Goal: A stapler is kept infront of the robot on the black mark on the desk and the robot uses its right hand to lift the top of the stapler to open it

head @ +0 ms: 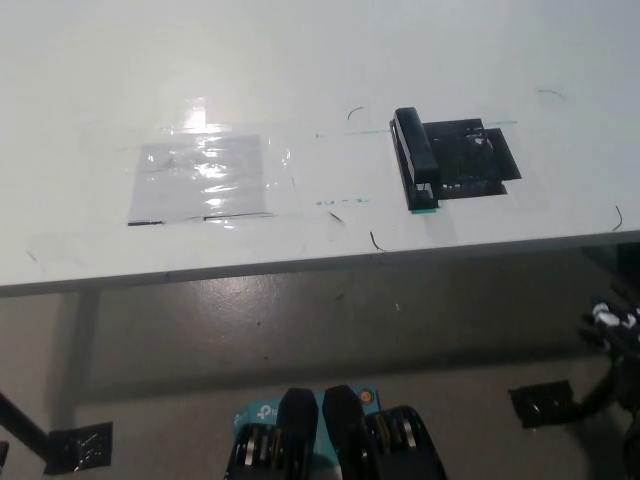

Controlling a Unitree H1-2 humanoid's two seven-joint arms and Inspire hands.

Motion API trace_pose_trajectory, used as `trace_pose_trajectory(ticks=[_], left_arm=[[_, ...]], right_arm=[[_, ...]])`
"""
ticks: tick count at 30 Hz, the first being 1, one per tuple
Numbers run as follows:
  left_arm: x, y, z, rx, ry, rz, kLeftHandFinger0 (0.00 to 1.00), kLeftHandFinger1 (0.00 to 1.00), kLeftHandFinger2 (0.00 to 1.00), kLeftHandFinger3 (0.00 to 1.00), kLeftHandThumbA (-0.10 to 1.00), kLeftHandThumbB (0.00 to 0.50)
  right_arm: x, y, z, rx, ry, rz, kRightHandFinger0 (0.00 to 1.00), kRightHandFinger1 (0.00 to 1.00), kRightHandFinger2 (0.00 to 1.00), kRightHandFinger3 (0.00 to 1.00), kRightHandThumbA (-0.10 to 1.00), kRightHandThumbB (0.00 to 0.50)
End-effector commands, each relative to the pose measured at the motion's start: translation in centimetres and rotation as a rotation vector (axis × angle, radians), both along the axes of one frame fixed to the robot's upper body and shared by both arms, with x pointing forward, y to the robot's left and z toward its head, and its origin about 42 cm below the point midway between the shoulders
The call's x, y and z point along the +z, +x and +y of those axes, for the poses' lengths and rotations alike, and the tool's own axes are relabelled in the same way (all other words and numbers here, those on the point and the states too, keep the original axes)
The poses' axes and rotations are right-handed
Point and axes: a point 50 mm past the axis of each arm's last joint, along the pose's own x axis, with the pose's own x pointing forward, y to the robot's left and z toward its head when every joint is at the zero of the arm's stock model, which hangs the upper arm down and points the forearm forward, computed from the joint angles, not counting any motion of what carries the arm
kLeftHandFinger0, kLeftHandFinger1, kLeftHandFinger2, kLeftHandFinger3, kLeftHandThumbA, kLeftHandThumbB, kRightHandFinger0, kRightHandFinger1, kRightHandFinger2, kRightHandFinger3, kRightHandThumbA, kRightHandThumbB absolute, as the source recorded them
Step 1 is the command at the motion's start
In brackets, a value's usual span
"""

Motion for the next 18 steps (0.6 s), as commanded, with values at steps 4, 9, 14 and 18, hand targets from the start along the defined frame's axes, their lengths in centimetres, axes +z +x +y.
trace_pose_trajectory(ticks=[4, 9, 14, 18], left_arm=[[1.7, 0.0, 1.0, 0.005, 0.038, -0.025, 0.38, 0.49, 0.62, 0.80, 0.81, 0.000], [1.7, -0.1, 1.0, 0.004, 0.040, -0.031, 0.38, 0.49, 0.62, 0.79, 0.80, 0.000], [1.5, -0.2, 0.9, 0.001, 0.038, -0.029, 0.39, 0.50, 0.61, 0.78, 0.82, 0.000], [1.1, -0.2, 1.0, 0.001, 0.041, -0.027, 0.41, 0.51, 0.62, 0.78, 0.81, 0.000]], right_arm=[[0.2, 0.6, -0.4, 0.053, -0.276, -0.250, 0.39, 0.40, 0.48, 0.66, 0.61, 0.025], [0.1, 0.6, 0.1, 0.080, -0.322, -0.269, 0.36, 0.36, 0.44, 0.64, 0.64, 0.055], [-0.1, 0.6, 0.0, 0.076, -0.326, -0.268, 0.36, 0.35, 0.44, 0.62, 0.66, 0.049], [-0.2, 0.6, -0.1, 0.078, -0.339, -0.274, 0.34, 0.34, 0.44, 0.62, 0.66, 0.037]])
